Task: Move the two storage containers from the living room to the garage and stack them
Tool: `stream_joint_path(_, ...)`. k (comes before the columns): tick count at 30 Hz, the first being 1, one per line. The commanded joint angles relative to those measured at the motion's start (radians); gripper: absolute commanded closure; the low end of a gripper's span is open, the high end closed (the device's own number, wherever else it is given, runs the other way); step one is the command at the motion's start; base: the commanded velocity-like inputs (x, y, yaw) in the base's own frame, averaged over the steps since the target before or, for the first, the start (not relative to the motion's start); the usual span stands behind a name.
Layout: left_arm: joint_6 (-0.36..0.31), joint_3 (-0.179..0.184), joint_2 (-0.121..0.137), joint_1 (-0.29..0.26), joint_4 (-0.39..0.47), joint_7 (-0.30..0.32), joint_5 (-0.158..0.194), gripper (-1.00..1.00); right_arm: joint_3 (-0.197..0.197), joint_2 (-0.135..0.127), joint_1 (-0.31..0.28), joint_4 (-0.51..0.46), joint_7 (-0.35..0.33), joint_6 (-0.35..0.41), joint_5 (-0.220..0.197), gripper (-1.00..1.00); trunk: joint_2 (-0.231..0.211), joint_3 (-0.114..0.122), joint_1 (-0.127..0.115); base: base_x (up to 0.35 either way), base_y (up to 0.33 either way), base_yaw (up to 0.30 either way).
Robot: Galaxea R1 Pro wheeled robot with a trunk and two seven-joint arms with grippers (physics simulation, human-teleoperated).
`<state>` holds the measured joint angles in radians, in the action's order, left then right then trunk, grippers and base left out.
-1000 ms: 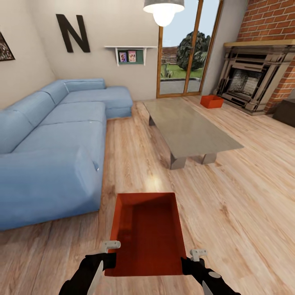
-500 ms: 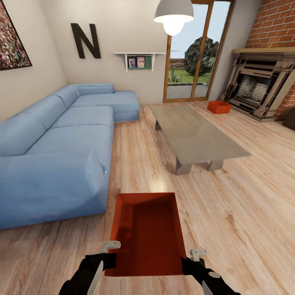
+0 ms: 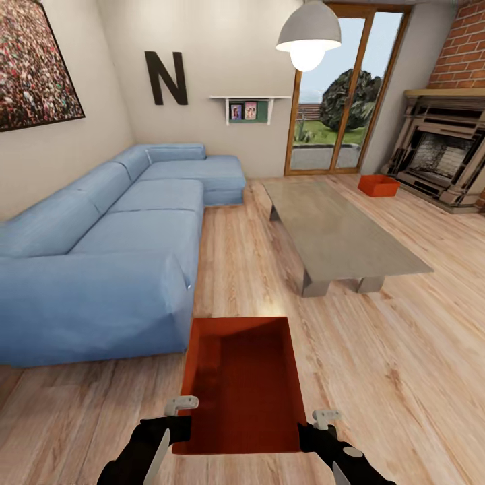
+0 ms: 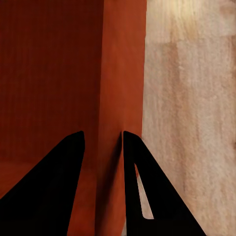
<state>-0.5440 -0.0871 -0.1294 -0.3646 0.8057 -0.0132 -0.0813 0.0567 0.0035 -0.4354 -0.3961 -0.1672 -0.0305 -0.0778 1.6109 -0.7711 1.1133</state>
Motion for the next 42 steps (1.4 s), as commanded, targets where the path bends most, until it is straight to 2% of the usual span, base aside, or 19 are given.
stream_joint_path(1, -0.004, 0.000, -0.002, 0.000, 0.001, 0.007, 0.029, 1.00, 0.011, 0.001, 0.000, 0.002, -0.039, -0.003, -0.011, 1.00, -0.007, 0.004, -0.004, 0.000, 0.000, 0.165)
stream_joint_path(26, -0.002, 0.000, -0.002, 0.000, 0.001, 0.007, 0.029, 1.00, 0.011, 0.001, 0.000, 0.002, -0.037, -0.003, -0.011, 1.00, -0.182, 0.117, -0.100, -0.002, 0.000, 0.163)
stream_joint_path(36, -0.002, 0.000, -0.002, -0.001, 0.001, 0.007, 0.029, 1.00, 0.011, 0.001, 0.000, 0.002, -0.037, -0.003, -0.011, 1.00, -0.252, 0.163, -0.138, -0.259, 0.000, 0.162)
stream_joint_path(42, -0.002, 0.000, -0.002, 0.000, 0.001, 0.007, 0.029, 1.00, 0.011, 0.001, 0.000, 0.002, -0.036, -0.003, -0.011, 1.00, -0.294, 0.190, -0.161, -0.070, 0.000, 0.163)
